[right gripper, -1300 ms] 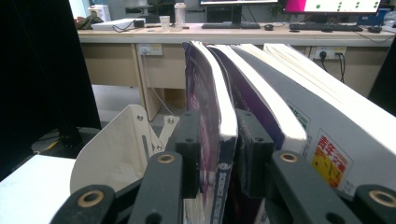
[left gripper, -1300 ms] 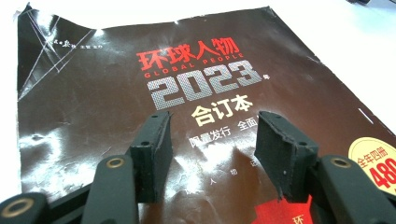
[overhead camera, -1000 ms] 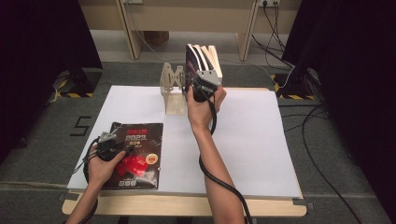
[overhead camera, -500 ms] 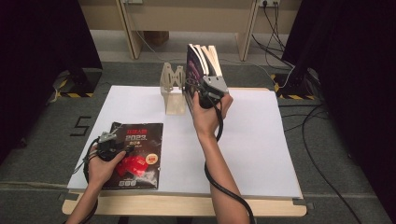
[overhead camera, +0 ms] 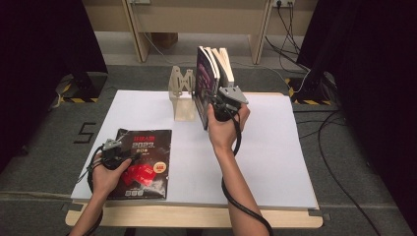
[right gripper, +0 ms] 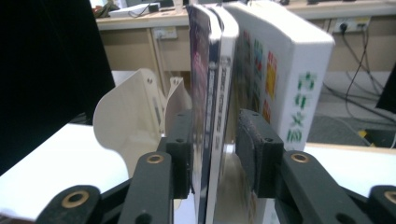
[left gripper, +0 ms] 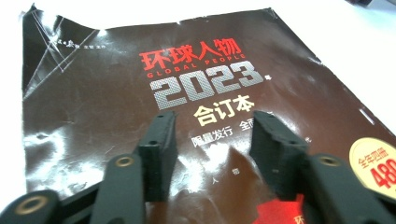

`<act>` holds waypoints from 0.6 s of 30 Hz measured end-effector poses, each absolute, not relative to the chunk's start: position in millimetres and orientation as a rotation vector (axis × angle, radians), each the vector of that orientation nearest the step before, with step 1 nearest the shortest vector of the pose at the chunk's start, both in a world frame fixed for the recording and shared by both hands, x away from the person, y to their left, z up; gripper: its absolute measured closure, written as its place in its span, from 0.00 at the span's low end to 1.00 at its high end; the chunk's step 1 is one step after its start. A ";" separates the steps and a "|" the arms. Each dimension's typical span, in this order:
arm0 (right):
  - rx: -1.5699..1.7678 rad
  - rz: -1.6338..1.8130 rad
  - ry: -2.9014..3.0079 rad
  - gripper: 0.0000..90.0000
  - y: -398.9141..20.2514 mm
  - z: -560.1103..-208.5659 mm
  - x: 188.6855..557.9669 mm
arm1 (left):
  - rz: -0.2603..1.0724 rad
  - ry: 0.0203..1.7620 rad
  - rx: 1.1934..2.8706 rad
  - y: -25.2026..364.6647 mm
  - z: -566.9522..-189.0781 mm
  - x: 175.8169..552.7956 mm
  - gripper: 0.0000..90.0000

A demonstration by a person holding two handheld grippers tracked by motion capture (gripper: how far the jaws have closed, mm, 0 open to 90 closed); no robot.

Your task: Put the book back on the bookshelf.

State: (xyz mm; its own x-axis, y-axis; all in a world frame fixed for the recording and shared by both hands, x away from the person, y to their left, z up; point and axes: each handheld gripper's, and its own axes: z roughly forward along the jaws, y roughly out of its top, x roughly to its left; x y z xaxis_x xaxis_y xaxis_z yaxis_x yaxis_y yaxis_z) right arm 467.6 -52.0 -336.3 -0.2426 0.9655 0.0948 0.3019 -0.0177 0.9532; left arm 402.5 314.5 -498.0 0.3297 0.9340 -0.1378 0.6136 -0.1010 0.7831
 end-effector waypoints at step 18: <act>1.469 1.229 1.784 0.78 -92.4 -392.5 441.4 | 0.662 1.529 1.761 357.7 -482.3 405.2 1.00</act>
